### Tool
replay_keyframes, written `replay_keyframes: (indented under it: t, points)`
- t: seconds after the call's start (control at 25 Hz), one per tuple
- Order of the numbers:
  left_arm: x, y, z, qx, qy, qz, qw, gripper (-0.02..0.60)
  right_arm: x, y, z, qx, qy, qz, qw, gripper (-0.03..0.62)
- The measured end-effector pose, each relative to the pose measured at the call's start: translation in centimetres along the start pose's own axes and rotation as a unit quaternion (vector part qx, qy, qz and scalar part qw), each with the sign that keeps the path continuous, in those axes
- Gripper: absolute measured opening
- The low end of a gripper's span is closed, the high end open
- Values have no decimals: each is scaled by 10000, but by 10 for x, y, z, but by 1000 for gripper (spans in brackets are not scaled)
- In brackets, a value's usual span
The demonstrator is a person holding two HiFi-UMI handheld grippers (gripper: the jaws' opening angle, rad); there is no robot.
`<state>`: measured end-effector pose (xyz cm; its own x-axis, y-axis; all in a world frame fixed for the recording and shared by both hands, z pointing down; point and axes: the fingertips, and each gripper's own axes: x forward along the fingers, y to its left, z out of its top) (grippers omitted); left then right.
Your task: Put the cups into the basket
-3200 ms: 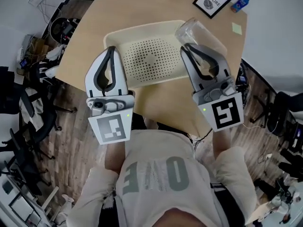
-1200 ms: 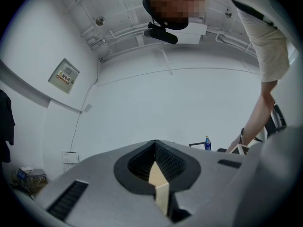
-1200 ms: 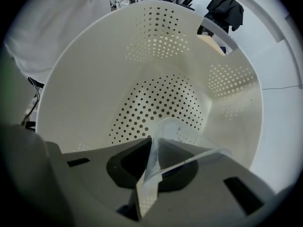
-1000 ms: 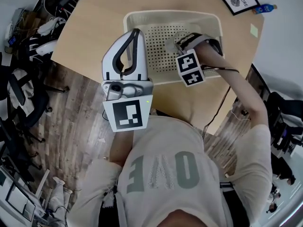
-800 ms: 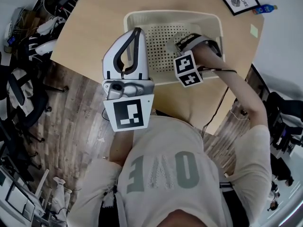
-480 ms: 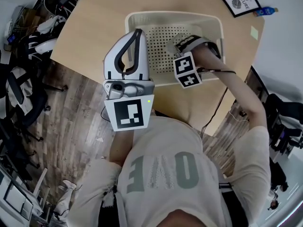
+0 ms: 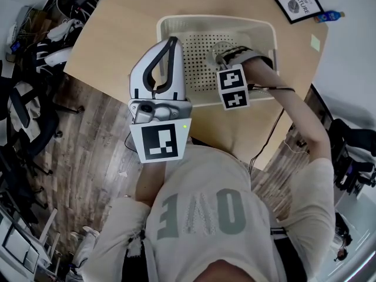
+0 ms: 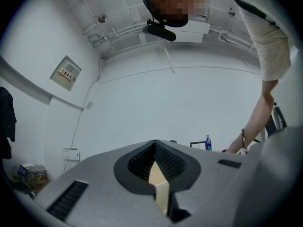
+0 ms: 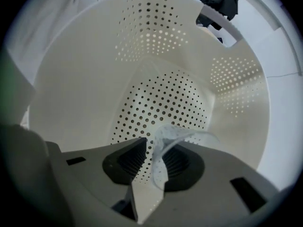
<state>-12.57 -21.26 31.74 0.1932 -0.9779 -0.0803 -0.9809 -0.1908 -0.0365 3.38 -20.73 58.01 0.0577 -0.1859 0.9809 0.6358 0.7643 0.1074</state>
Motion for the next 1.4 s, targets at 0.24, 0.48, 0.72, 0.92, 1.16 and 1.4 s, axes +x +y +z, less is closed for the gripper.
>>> replay_keyframes:
  t: [0.24, 0.48, 0.72, 0.92, 1.16, 1.4]
  points:
    - [-1, -5, 8, 15, -104, -12, 9999, 6, -22, -5, -6, 431, -192, 91, 9988, 127]
    - [-6, -13, 15, 68, -151, -93, 9998, 5, -44, -6, -10, 833, -340, 29, 9959, 127]
    - [-6, -17, 29, 77, -297, -139, 9994, 5, -92, -14, 1, 1356, -949, -62, 9862, 127]
    - [-2, -27, 41, 160, -395, -251, 9988, 5, -138, -22, 2, 1645, -1387, -390, 9758, 127]
    - [3, -36, 53, 226, -469, -349, 9980, 6, -210, -41, 2, 2034, -2147, -1264, 9469, 106]
    - [12, -45, 66, 232, -565, -428, 9972, 5, -300, -67, -16, 2295, -3074, -2844, 8786, -2]
